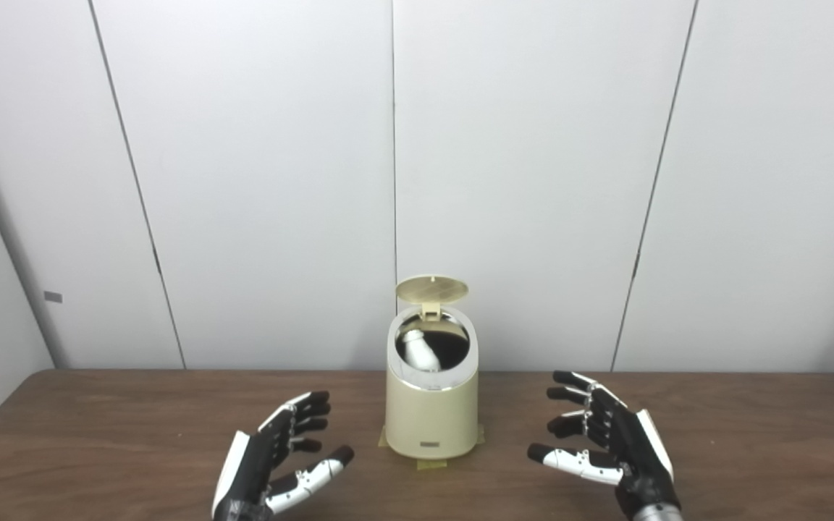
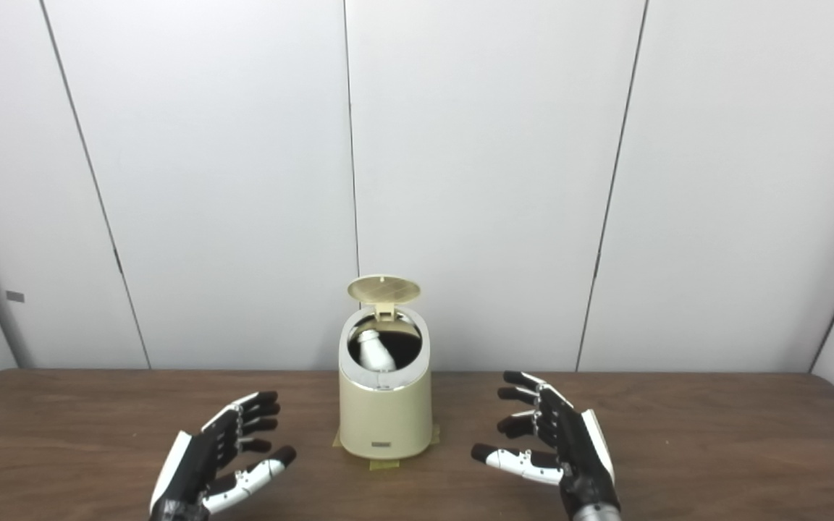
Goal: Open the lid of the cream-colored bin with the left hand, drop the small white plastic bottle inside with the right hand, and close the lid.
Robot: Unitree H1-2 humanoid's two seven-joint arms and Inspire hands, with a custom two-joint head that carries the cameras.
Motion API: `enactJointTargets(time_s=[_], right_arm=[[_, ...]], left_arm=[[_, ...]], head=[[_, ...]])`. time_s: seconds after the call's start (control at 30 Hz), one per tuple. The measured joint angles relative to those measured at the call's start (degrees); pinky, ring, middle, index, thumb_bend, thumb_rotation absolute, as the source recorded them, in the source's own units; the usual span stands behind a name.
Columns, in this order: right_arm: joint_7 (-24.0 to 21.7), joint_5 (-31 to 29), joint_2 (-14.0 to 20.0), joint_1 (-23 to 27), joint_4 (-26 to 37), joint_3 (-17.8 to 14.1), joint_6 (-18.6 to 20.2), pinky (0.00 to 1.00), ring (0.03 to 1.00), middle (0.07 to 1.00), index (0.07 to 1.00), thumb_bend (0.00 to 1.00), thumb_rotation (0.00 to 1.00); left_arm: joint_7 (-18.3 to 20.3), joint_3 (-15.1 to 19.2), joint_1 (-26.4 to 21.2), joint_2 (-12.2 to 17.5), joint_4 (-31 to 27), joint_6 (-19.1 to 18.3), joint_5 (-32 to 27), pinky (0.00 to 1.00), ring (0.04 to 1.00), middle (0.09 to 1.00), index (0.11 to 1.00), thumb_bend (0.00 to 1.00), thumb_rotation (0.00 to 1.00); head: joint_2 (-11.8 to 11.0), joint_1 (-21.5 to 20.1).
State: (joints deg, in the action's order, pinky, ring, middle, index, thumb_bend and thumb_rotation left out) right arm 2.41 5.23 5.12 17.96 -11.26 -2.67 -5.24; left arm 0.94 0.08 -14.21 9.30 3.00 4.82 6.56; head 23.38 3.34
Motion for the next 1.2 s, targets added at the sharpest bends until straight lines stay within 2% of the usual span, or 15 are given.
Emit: enactJointTargets(time_s=[0.2,0.3,0.4,0.47,0.53,0.63,0.83,0.93,1.03,1.2], right_arm=[[0.0,-0.5,-0.6,-1.1,0.5,0.0,0.0,0.53,0.531,0.707,0.74,0.82,0.11],[0.0,-1.0,-0.9,-1.9,1.2,0.0,0.0,0.52,0.524,0.703,0.737,0.82,0.11],[0.0,-1.1,-0.9,-2.2,1.5,0.0,0.0,0.5,0.506,0.701,0.736,0.8,0.08],[0.0,-1.2,-0.9,-2.3,1.5,0.0,0.0,0.48,0.5,0.698,0.734,0.79,0.05],[-0.1,-1.3,-0.9,-2.3,1.5,0.1,-0.1,0.48,0.507,0.7,0.736,0.79,0.05],[-0.2,-1.4,-0.9,-2.3,1.5,0.1,-0.2,0.48,0.512,0.698,0.736,0.79,0.05],[-0.2,-1.5,-0.9,-2.4,1.5,0.1,-0.3,0.48,0.498,0.692,0.73,0.8,0.04],[-0.2,-1.5,-0.9,-2.4,1.5,0.1,-1.2,0.47,0.485,0.687,0.732,0.79,0.03],[-0.2,-1.5,-0.9,-2.4,1.4,0.2,-2.1,0.46,0.484,0.685,0.731,0.79,0.04],[0.0,-1.3,-1.0,-2.4,1.4,0.3,-2.1,0.47,0.482,0.677,0.73,0.79,0.05]], left_arm=[[1.8,-0.5,-8.8,2.5,-0.2,-1.8,0.5,0.68,0.842,0.892,0.898,0.83,0.37],[2.3,-1.4,-12.6,3.2,-0.3,-3.1,2.5,0.68,0.874,0.918,0.917,0.84,0.34],[3.8,-2.2,-15.8,4.1,-0.1,-4.8,3.9,0.71,0.886,0.918,0.91,0.86,0.33],[3.8,-2.6,-18.1,4.4,1.1,-5.6,5.3,0.74,0.887,0.91,0.905,0.89,0.36],[3.6,-3.6,-20.2,4.4,2.3,-5.9,7.5,0.81,0.918,0.922,0.913,0.91,0.4],[3.5,-5.4,-22.2,4.2,4.5,-6.1,10.3,0.86,0.948,0.934,0.919,0.92,0.4],[3.5,-8.4,-26.4,3.5,10.8,-5.8,13.8,0.88,0.977,0.968,0.929,0.91,0.46],[4.3,-9.4,-28.5,3.5,12.5,-5.8,14.0,0.96,0.998,0.979,0.94,0.9,0.48],[5.8,-10.4,-30.4,3.8,14.3,-5.9,14.7,0.96,1.0,0.983,0.949,0.92,0.52],[7.1,-12.5,-32.4,4.5,16.9,-5.9,16.0,0.97,1.0,0.98,0.942,0.92,0.53]], head=[[-0.1,0.0],[-0.2,-0.3],[-0.2,-0.4],[-0.7,-0.6],[-0.8,-0.6],[-1.0,-0.5],[-1.1,-1.0],[-1.4,-1.1],[-1.5,-1.4],[-1.7,-1.9]])
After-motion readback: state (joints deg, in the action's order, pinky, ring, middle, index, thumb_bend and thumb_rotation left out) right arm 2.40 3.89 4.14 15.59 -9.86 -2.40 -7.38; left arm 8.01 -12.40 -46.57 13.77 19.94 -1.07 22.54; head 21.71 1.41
